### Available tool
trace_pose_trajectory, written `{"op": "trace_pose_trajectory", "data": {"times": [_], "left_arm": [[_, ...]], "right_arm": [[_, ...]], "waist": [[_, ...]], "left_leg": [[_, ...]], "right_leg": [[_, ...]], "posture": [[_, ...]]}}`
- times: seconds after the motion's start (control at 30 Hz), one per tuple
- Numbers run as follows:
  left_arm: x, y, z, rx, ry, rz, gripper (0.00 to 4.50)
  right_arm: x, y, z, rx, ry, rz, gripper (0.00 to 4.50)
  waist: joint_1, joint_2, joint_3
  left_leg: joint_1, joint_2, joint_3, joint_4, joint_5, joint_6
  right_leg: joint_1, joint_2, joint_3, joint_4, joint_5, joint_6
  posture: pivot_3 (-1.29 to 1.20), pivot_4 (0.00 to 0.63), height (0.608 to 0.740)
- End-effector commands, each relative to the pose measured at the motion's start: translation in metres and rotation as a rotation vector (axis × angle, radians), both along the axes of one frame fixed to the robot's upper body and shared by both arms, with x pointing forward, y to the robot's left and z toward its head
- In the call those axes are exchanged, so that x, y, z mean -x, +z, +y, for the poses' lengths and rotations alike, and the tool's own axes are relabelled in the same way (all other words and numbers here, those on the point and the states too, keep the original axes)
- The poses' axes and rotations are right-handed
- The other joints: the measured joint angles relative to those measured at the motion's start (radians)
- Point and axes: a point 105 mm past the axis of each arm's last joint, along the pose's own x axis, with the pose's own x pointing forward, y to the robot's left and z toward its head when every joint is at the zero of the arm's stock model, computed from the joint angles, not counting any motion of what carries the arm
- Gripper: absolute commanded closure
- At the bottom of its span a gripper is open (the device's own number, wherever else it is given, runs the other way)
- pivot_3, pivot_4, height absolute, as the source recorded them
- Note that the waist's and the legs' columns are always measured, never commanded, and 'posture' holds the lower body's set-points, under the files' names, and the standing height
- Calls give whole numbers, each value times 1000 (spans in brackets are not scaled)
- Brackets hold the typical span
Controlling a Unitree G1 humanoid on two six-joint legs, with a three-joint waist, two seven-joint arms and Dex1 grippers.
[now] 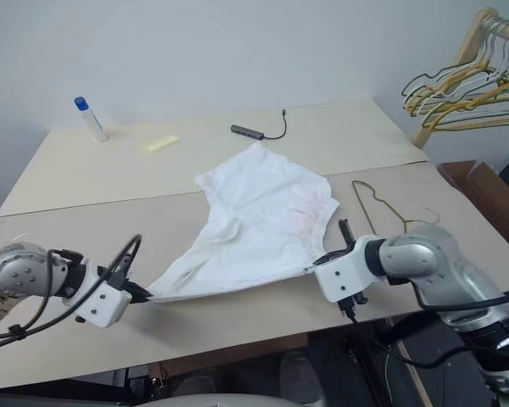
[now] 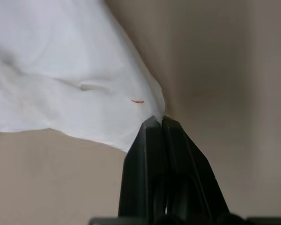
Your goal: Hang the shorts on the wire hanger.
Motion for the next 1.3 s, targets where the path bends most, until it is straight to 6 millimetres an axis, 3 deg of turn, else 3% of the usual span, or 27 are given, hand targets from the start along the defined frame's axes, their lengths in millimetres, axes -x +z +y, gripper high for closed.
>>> {"op": "trace_pose_trajectory", "data": {"times": [0.03, 0.1, 0.23, 0.3, 0.33, 0.4, 0.43, 0.5, 0.6, 0.63, 0.7, 0.77, 0.9, 0.97, 1.0, 1.07, 1.17, 1.3], "left_arm": [[-10, 19, -11, 102, 62, -14, 4463], [-31, 29, -18, 183, 126, -55, 4463], [-101, 68, -28, 345, 278, -260, 4463], [-153, 107, -27, 425, 403, -463, 4463], [-187, 144, -23, 503, 529, -621, 4463], [-218, 189, -19, 584, 669, -806, 4463], [-230, 230, -11, 664, 782, -971, 4463], [-235, 274, -3, 745, 895, -1152, 4463], [-202, 356, 20, 969, 996, -1555, 4463], [-191, 371, 24, 1019, 995, -1648, 4463], [-179, 383, 24, 1020, 924, -1758, 4463], [-179, 374, 14, 972, 786, -1761, 4463], [-192, 310, -10, 854, 524, -1509, 4463], [-189, 249, -16, 714, 371, -1321, 4463], [-182, 214, -16, 657, 320, -1194, 4463], [-159, 168, -14, 577, 270, -1004, 4463], [-123, 123, -10, 462, 238, -786, 4463], [-86, 90, 3, 259, 212, -574, 4463]], "right_arm": [[-16, 24, 6, -82, 3, -60, 4500], [-34, 35, 9, -130, -25, -82, 4500], [-93, 75, 18, -265, -135, -227, 4500], [-136, 112, 21, -351, -254, -390, 4500], [-163, 143, 23, -445, -372, -512, 4500], [-189, 179, 23, -546, -504, -664, 4500], [-195, 216, 24, -679, -550, -830, 4500], [-194, 254, 26, -832, -581, -1014, 4500], [-168, 311, 14, -1139, -588, -1284, 4500], [-159, 321, 11, -1202, -565, -1344, 4500], [-152, 319, 7, -1240, -513, -1393, 4500], [-155, 298, 1, -1180, -472, -1388, 4500], [-162, 240, -2, -1021, -372, -1265, 4500], [-158, 199, 2, -913, -271, -1155, 4500], [-156, 171, 4, -844, -217, -1057, 4500], [-146, 133, 7, -743, -136, -936, 4500], [-128, 83, 10, -616, -32, -752, 4500], [-99, 24, 10, -459, 63, -507, 4500]], "waist": [[0, 0, 0], [1, 1, 1], [5, -1, 0], [3, -2, 0], [2, -3, 0], [-4, -5, 1], [-11, -6, 1], [-25, -6, 0], [-47, -7, -1], [-56, -7, -1], [-72, -7, -1], [-84, -7, -1], [-86, -6, -4], [-91, -6, -4], [-98, -6, -4], [-119, -5, -4], [-150, -5, -4], [-172, -5, -4]], "left_leg": [[1, 1, 0, 0, 0, 0], [2, 2, 0, 0, 0, 0], [2, -3, -1, 1, 2, 0], [3, -4, -2, 1, 2, 0], [2, -5, -3, 1, 3, -2], [-2, -7, -5, 1, 5, -5], [-9, -7, -5, -1, 8, -9], [-24, -7, -6, -1, 14, -20], [-40, -10, -4, -8, 15, -20], [-42, -11, -4, -10, 14, -19], [-49, -14, -3, -10, 12, -16], [-55, -18, -3, -9, 12, -14], [-49, -25, -2, -7, 11, -6], [-41, -27, 0, -7, 13, -2], [-40, -27, 2, -6, 14, -1], [-37, -27, 3, -7, 14, 0], [-40, -26, 4, -5, 14, 1], [-36, -24, 5, -1, 11, 7]], "right_leg": [[0, 1, 0, 0, 0, 0], [1, 2, 0, 0, 0, 0], [1, 3, -2, 0, 2, -2], [2, 3, -2, 0, 6, -9], [0, 2, -2, 0, 7, -11], [-4, 2, -3, 1, 8, -12], [-15, 1, -2, 1, 11, -13], [-34, -1, -2, 8, 12, -14], [-55, -7, 1, 19, 11, -13], [-59, -8, 2, 18, 11, -12], [-67, -12, 4, 19, 10, -10], [-71, -16, 6, 19, 8, -7], [-61, -21, 7, 15, 8, 0], [-49, -22, 9, 9, 9, 2], [-49, -22, 11, 10, 9, 3], [-48, -22, 14, 12, 9, 3], [-52, -21, 16, 16, 9, 3], [-48, -18, 18, 17, 9, 3]], "posture": [[-148, 0, 740], [-142, 0, 740], [-144, 0, 740], [-143, 0, 740], [-142, 0, 740], [-141, 0, 740], [-141, 0, 740], [-141, 0, 740], [-151, 0, 740], [-154, 0, 740], [-160, 0, 740], [-161, 0, 740], [-167, 0, 740], [-175, 0, 740], [-179, 0, 740], [-182, 0, 740], [-180, 0, 740], [-172, 0, 740]]}}
